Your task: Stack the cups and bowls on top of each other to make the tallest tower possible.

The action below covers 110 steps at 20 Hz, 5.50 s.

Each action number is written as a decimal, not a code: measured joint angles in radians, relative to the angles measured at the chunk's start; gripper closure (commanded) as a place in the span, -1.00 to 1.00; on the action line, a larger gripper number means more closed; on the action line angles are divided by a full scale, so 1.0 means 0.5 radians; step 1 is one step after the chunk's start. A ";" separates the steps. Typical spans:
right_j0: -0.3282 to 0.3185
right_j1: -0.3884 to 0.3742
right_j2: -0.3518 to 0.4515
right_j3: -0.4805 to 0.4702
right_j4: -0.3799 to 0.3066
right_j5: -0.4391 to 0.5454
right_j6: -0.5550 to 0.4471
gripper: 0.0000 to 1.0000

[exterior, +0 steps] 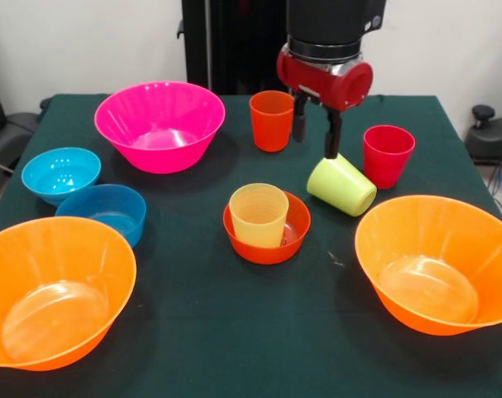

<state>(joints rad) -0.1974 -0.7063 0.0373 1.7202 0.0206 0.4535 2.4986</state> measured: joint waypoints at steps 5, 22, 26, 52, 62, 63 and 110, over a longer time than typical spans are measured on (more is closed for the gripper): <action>-0.169 -0.026 0.210 0.283 0.067 -0.256 0.000 -1.00; -0.779 0.187 0.946 0.565 0.054 -0.823 0.000 -1.00; -0.796 0.187 1.015 0.586 0.046 -0.823 0.000 -1.00; -1.033 0.021 1.117 0.666 -0.060 -0.764 0.000 -1.00; -1.103 0.075 1.119 0.671 -0.162 -0.759 0.000 -1.00; -1.103 0.084 1.119 0.671 -0.171 -0.759 0.000 -1.00; -1.528 0.773 1.356 0.661 -0.676 -0.610 0.000 -1.00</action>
<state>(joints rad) -0.9614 -0.3200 0.7154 2.0506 -0.3176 0.1483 2.4986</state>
